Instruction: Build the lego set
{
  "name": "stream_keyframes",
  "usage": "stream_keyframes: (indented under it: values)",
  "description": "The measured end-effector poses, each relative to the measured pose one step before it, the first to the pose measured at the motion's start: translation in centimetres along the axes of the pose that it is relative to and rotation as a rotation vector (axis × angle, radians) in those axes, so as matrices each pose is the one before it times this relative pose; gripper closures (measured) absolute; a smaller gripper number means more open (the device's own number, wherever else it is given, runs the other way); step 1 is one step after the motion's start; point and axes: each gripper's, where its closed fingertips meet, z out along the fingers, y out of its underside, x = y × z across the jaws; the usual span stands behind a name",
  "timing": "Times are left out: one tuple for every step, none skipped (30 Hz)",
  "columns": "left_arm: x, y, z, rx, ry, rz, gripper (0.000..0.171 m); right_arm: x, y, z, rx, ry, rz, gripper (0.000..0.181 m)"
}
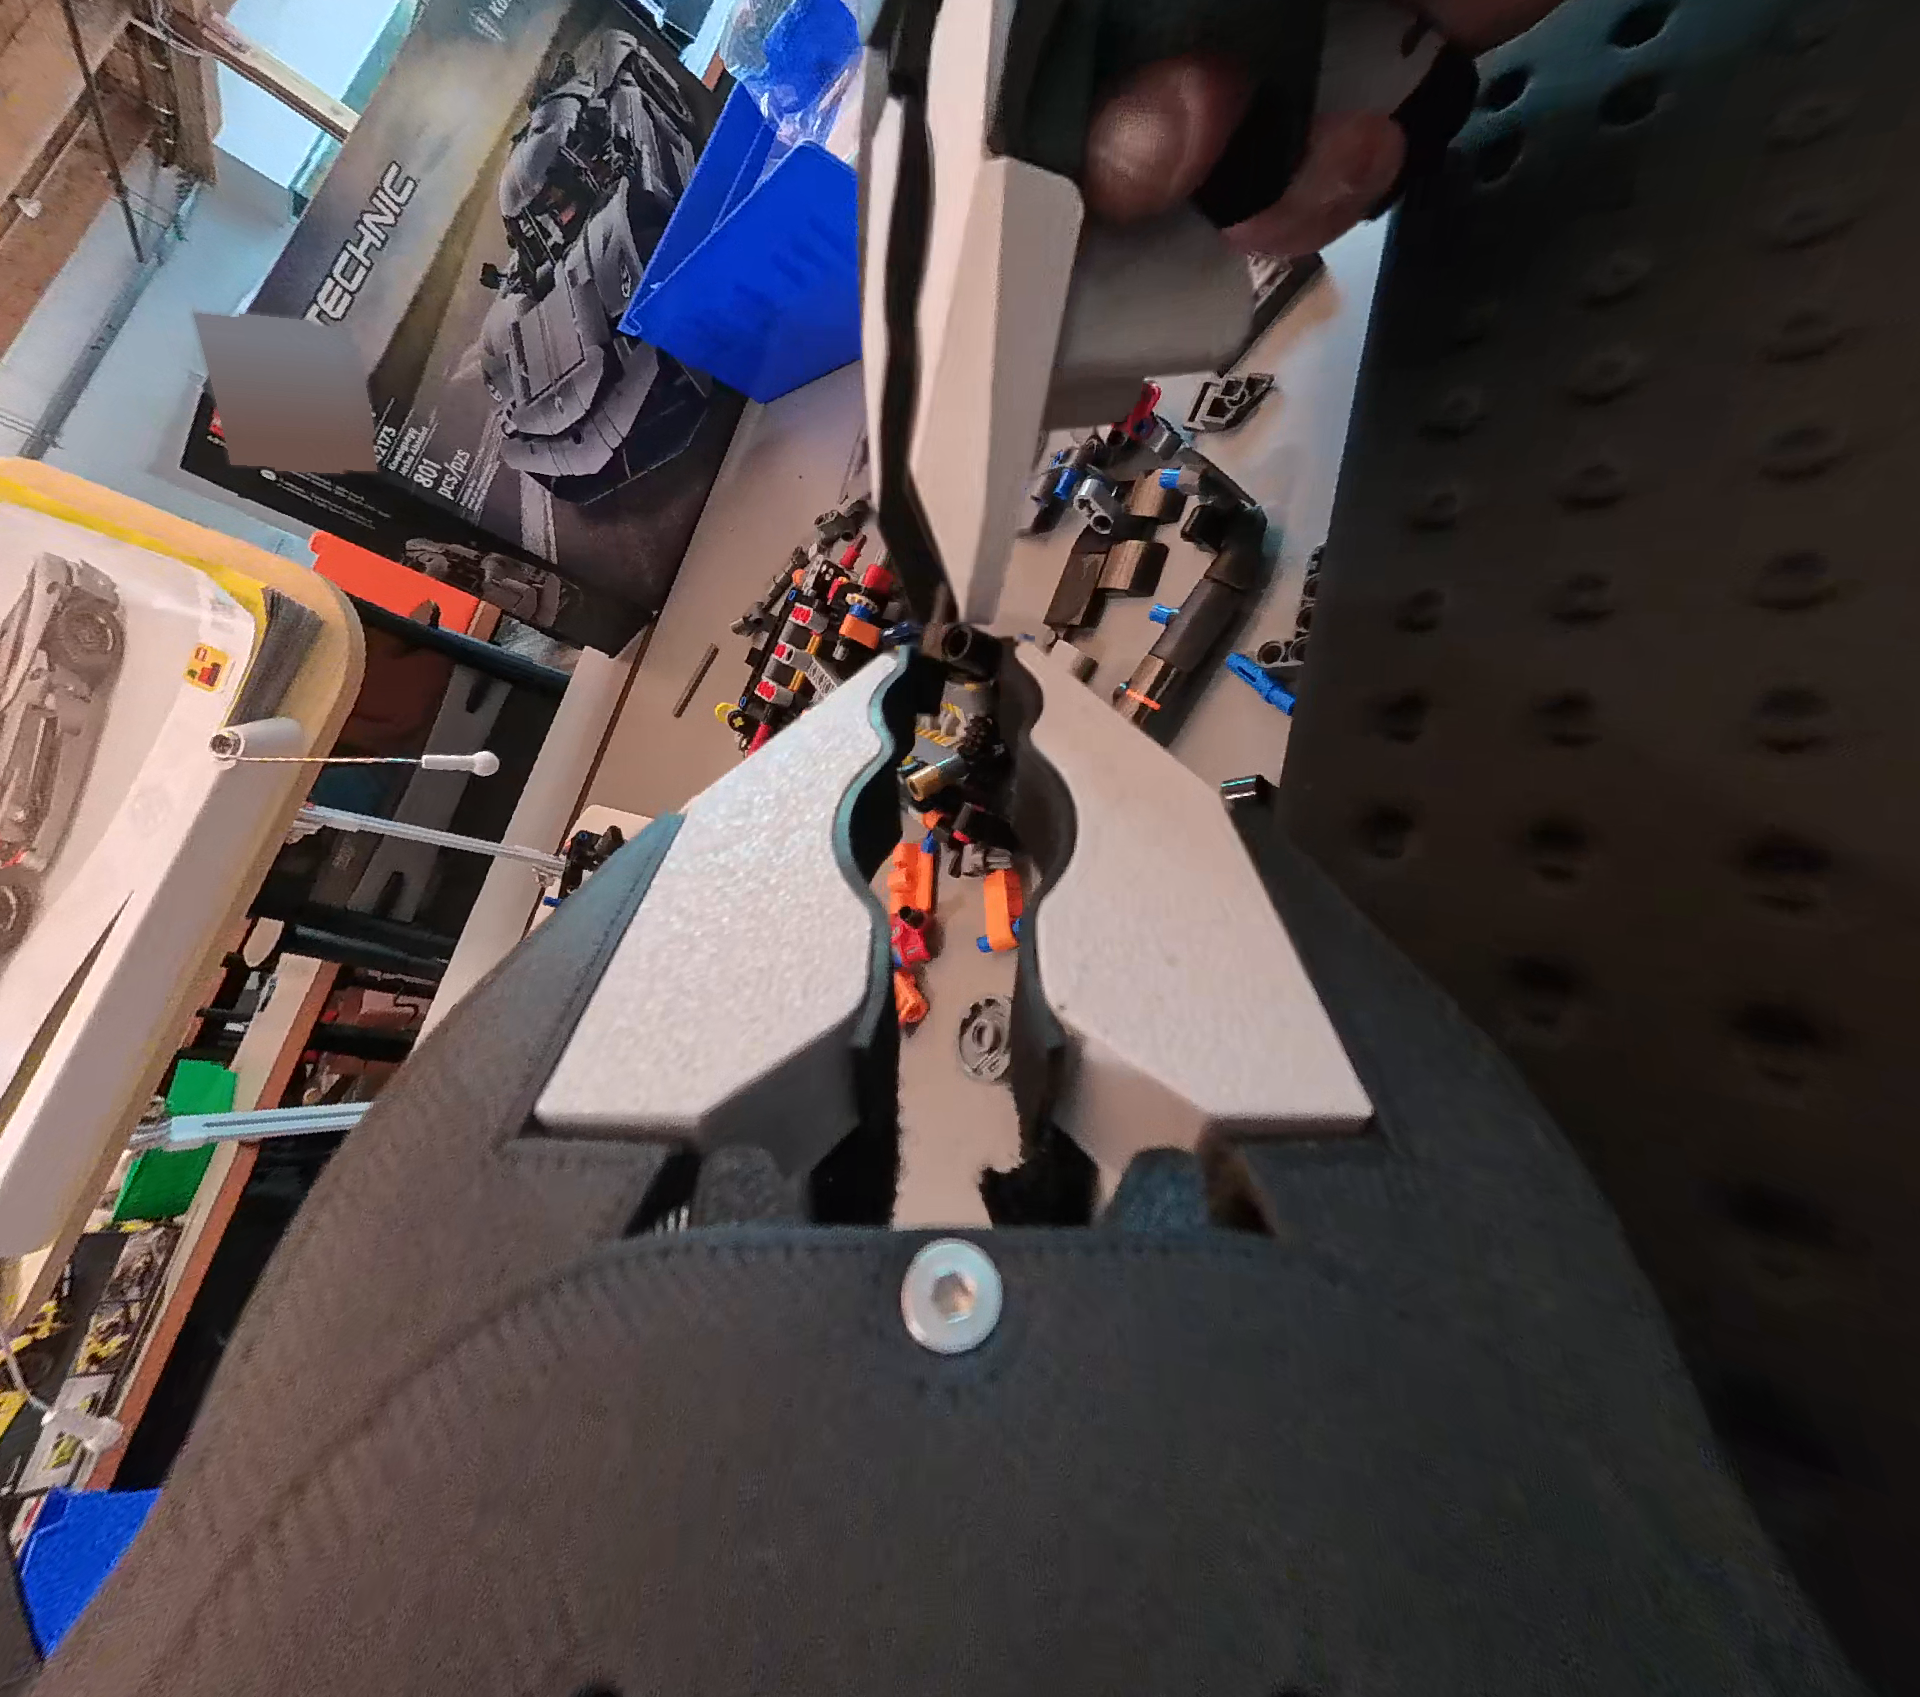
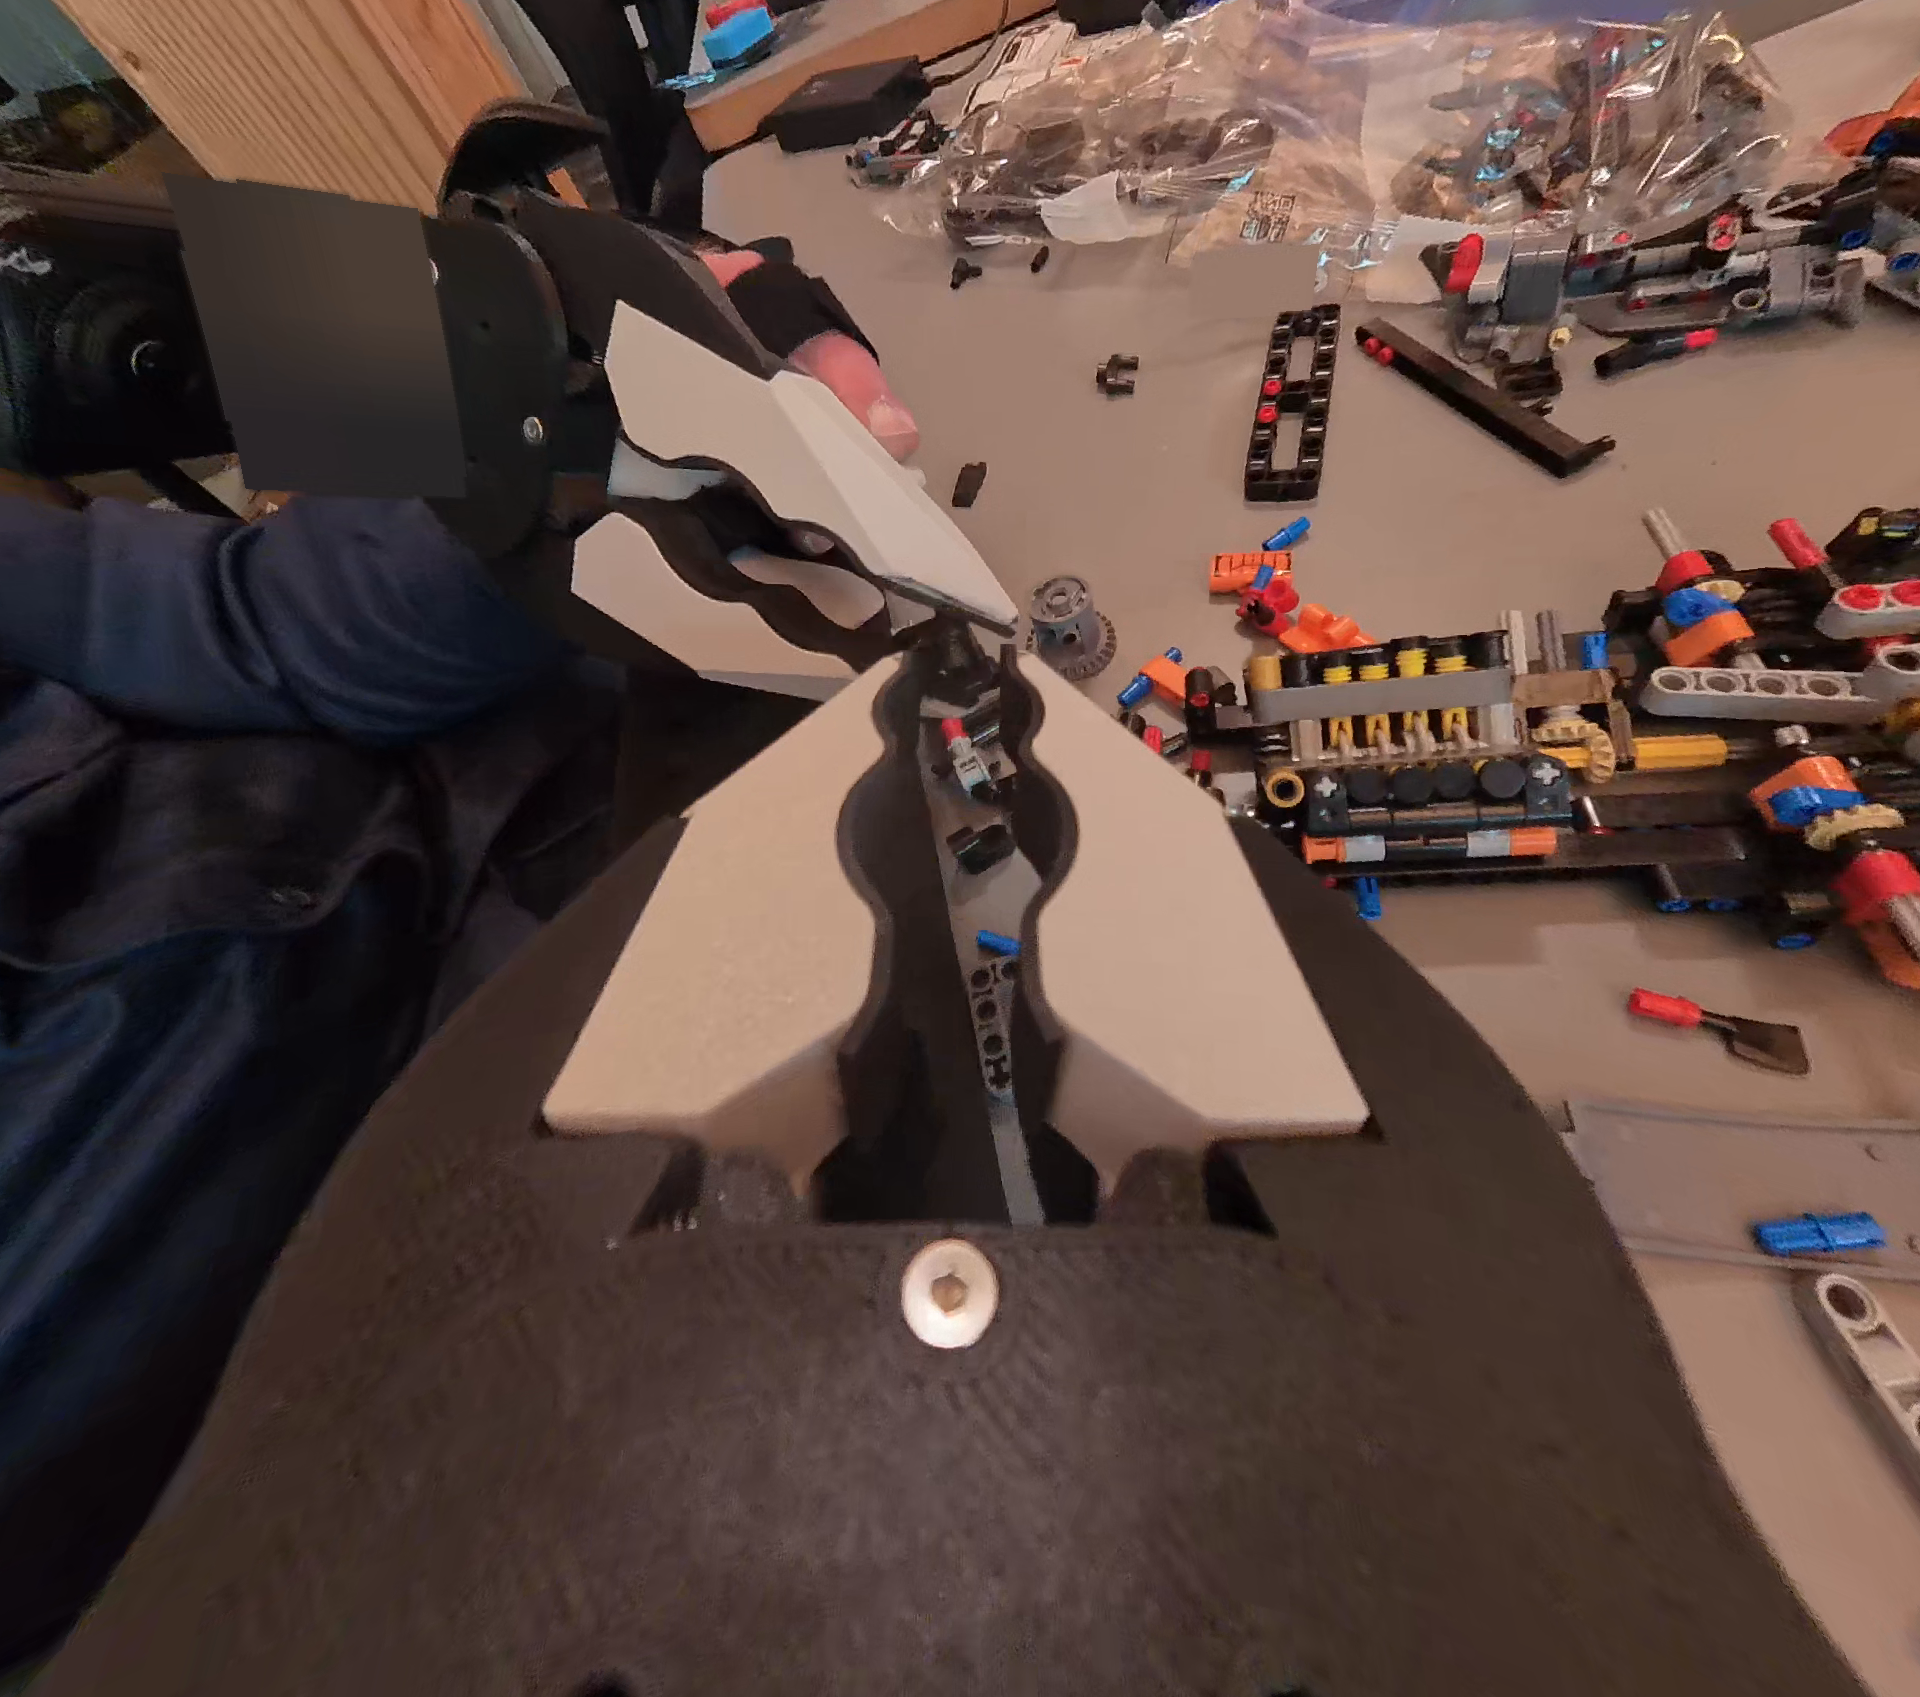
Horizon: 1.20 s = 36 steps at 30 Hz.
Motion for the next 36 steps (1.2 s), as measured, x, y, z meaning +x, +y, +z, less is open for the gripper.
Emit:
stream_keyframes:
  values:
    - [-0.020, 0.013, 0.003, 0.00044, 0.0006, -0.0024, 0.159, -0.051, 0.013, 0.036, -0.0028, 0.0000, -0.0056, 0.171]
    - [0.004, -0.089, -0.028, 0.00650, 0.0034, -0.0058, 0.160, 0.054, -0.077, -0.006, 0.0010, 0.0090, -0.0106, 0.178]
    - [-0.074, -0.038, -0.043, 0.00207, -0.0030, -0.0029, 0.160, -0.017, -0.035, -0.011, -0.0007, 0.0032, -0.0065, 0.178]
    - [0.036, -0.009, -0.013, 0.00168, 0.0027, -0.0001, 0.160, -0.015, 0.064, 0.003, -0.0056, -0.0004, 0.0004, 0.179]
    - [0.082, 0.039, 0.037, -0.00253, 0.0035, 0.0016, 0.160, 0.027, 0.085, 0.005, -0.0050, 0.0014, 0.0000, 0.179]
    - [0.030, 0.050, 0.047, -0.00556, -0.0032, 0.0077, 0.160, 0.035, 0.033, -0.009, -0.0031, 0.0031, -0.0013, 0.179]
    - [0.010, -0.005, 0.019, -0.00131, -0.0028, 0.0043, 0.159, -0.016, -0.002, -0.017, -0.0032, 0.0023, -0.0045, 0.179]
    - [0.033, -0.030, 0.003, 0.00316, 0.0041, -0.0051, 0.159, -0.045, -0.005, -0.031, -0.0020, 0.0009, -0.0057, 0.179]
    - [0.023, -0.034, 0.004, 0.00470, 0.0048, -0.0082, 0.159, -0.061, -0.023, -0.008, 0.0001, -0.0010, -0.0034, 0.179]
    - [0.011, -0.049, 0.008, 0.00193, 0.0002, 0.0001, 0.159, -0.116, -0.018, 0.049, -0.0001, -0.0072, 0.0018, 0.179]
    - [0.057, -0.013, 0.071, -0.00239, -0.0032, 0.0103, 0.158, -0.122, 0.068, 0.125, -0.0060, -0.0051, -0.0014, 0.179]
    - [0.143, 0.118, 0.100, -0.01285, -0.0022, 0.0171, 0.159, 0.039, 0.189, 0.150, -0.0155, 0.0092, -0.0104, 0.179]
    - [0.158, 0.286, 0.108, -0.02145, 0.0011, 0.0140, 0.159, 0.121, 0.197, 0.110, -0.0167, 0.0148, -0.0100, 0.179]
    - [0.032, 0.189, 0.058, -0.01351, -0.0005, 0.0041, 0.159, 0.105, 0.025, 0.029, -0.0043, 0.0097, -0.0033, 0.179]
    - [-0.207, 0.212, -0.012, -0.01180, -0.0062, -0.0104, 0.159, 0.136, -0.109, -0.092, 0.0059, 0.0082, 0.0015, 0.179]
    - [-0.253, 0.234, -0.050, -0.00629, -0.0030, -0.0177, 0.159, 0.122, -0.121, -0.226, 0.0071, 0.0066, 0.0021, 0.179]
    - [-0.136, 0.136, -0.105, 0.00232, 0.0056, -0.0196, 0.159, 0.134, -0.105, -0.341, 0.0071, 0.0072, 0.0005, 0.179]
    - [-0.300, 0.288, -0.136, -0.00988, -0.0038, -0.0213, 0.160, 0.324, -0.144, -0.477, 0.0116, 0.0176, 0.0013, 0.179]
    - [-0.346, 0.313, -0.136, -0.00712, -0.0063, -0.0178, 0.160, 0.341, -0.187, -0.578, 0.0163, 0.0144, 0.0044, 0.180]
    - [-0.102, -0.014, -0.165, 0.01343, 0.0106, -0.0222, 0.160, -0.011, -0.129, -0.454, 0.0114, -0.0047, -0.0022, 0.180]
    - [0.338, -0.398, -0.109, 0.03080, 0.0329, -0.0197, 0.160, -0.058, 0.020, -0.248, 0.0012, 0.0003, -0.0072, 0.180]
    - [0.345, -0.192, 0.093, 0.01051, 0.0191, -0.0016, 0.160, 0.095, -0.133, -0.085, 0.0096, 0.0084, 0.0052, 0.179]
    - [0.077, 0.054, 0.214, -0.01314, -0.0113, 0.0244, 0.160, -0.061, -0.254, 0.063, 0.0193, -0.0125, 0.0172, 0.179]
    - [0.050, -0.025, 0.223, -0.01177, -0.0187, 0.0342, 0.159, 0.036, 0.019, 0.179, 0.0038, -0.0102, 0.0148, 0.179]
    - [0.095, -0.012, 0.196, -0.01025, -0.0110, 0.0256, 0.159, 0.326, 0.421, 0.209, -0.0205, 0.0136, -0.0009, 0.179]
    - [0.127, 0.210, 0.164, -0.01554, -0.0014, 0.0172, 0.159, 0.260, 0.472, 0.172, -0.0274, 0.0176, -0.0100, 0.179]
    - [0.125, 0.375, 0.166, -0.01701, 0.0066, 0.0043, 0.159, -0.047, 0.224, 0.107, -0.0162, 0.0025, -0.0097, 0.179]
    - [-0.170, 0.521, 0.156, -0.02329, -0.0035, -0.0095, 0.159, -0.118, -0.018, 0.048, -0.0008, -0.0025, -0.0057, 0.179]
    - [-0.261, 0.581, 0.191, -0.02483, -0.0012, -0.0226, 0.159, 0.003, 0.028, 0.036, -0.0022, -0.0004, 0.0011, 0.179]
    - [-0.113, 0.497, 0.204, -0.01597, 0.0105, -0.0264, 0.159, 0.156, 0.236, 0.068, -0.0112, 0.0053, 0.0035, 0.179]
    - [-0.218, 0.563, 0.171, -0.02166, 0.0012, -0.0195, 0.158, 0.300, 0.378, 0.098, -0.0184, 0.0131, 0.0039, 0.179]
    - [-0.450, 0.514, 0.057, -0.02205, -0.0172, -0.0101, 0.158, 0.358, 0.434, 0.117, -0.0218, 0.0175, 0.0043, 0.179]
    - [-0.329, 0.424, 0.034, -0.01614, -0.0105, -0.0133, 0.158, 0.313, 0.351, 0.115, -0.0190, 0.0157, 0.0035, 0.180]
    - [-0.184, 0.477, 0.124, -0.01711, 0.0013, -0.0231, 0.155, 0.168, 0.236, 0.096, -0.0131, 0.0072, 0.0025, 0.179]
    - [-0.313, 0.736, 0.237, -0.03309, -0.0037, -0.0282, 0.149, 0.081, 0.181, 0.088, -0.0104, 0.0019, 0.0016, 0.179]
    - [-0.355, 0.934, 0.330, -0.04551, -0.0054, -0.0253, 0.142, 0.144, 0.208, 0.064, -0.0112, 0.0077, -0.0008, 0.179]
